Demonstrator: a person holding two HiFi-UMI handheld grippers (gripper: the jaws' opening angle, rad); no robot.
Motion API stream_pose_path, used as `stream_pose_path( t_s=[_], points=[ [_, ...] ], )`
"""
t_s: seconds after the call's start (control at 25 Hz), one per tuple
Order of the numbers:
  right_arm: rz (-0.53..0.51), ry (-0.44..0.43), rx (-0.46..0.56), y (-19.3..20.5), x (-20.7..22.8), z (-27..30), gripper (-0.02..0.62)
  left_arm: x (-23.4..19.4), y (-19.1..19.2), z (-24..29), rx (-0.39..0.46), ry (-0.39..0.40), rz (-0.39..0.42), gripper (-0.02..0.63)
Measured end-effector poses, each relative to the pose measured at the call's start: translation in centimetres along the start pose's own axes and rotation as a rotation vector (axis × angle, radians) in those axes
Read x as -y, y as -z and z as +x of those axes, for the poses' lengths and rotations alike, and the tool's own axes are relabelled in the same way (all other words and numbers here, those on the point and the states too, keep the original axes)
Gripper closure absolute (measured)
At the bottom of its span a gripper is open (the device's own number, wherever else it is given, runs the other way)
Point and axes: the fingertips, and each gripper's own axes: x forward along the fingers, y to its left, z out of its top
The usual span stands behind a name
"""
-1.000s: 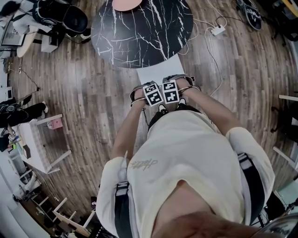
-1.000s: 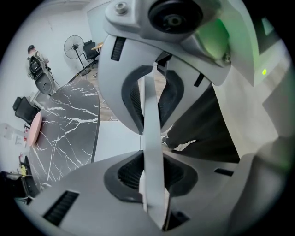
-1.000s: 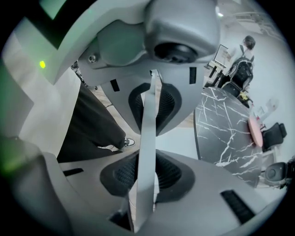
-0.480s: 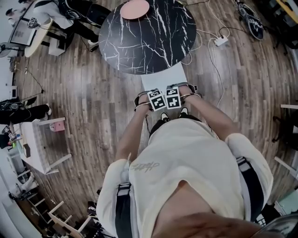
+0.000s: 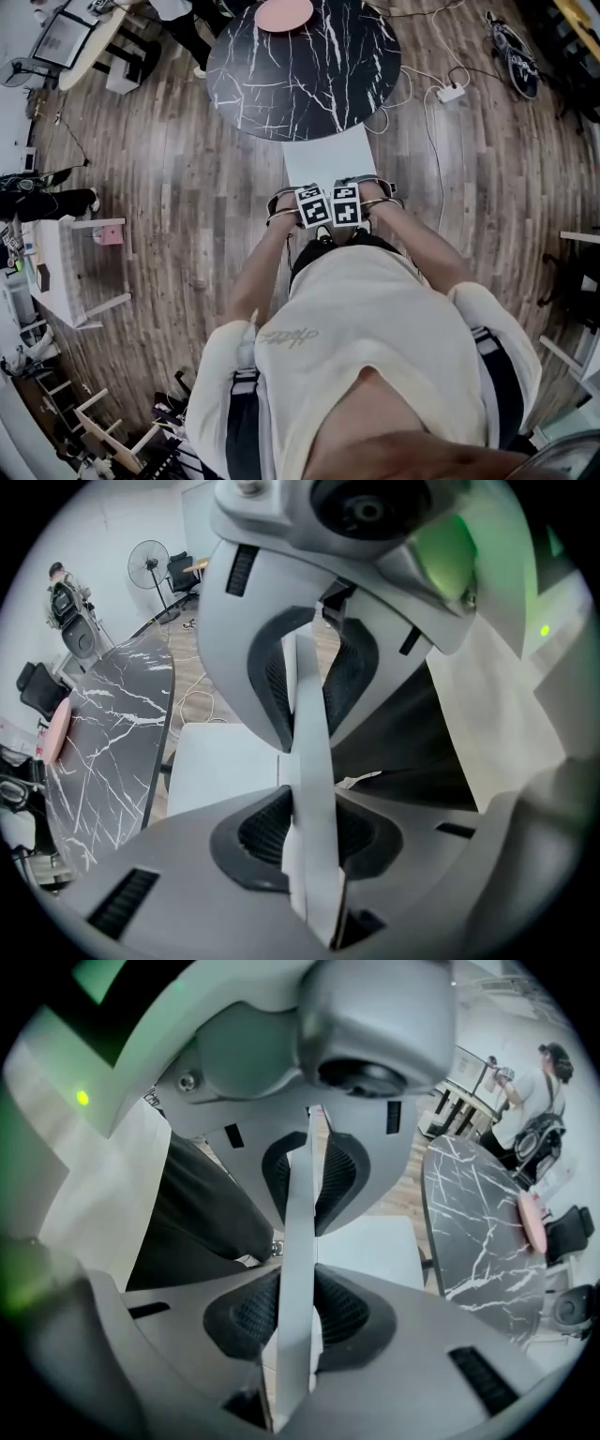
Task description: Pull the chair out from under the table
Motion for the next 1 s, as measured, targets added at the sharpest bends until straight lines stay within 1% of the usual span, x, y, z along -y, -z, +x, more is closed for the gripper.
stream_pose_path(
  t_s=[0.2,0.56,1.0],
  points=[
    [-0.009,-0.035,0.014,0.4,-2.7,-0.1,0.511,2.6,-0.3,0.4,0.004,0.004,-0.021,0.514],
    [-0.016,-0.018,0.006,0.1,-5.0,0.2,0.512,4.9,0.2,0.8,0.007,0.011,-0.013,0.514],
    [0.004,-0.017,-0.011,0.7,-8.4,0.2,0.512,8.3,-0.4,1.3,0.027,0.028,-0.01,0.512]
  ],
)
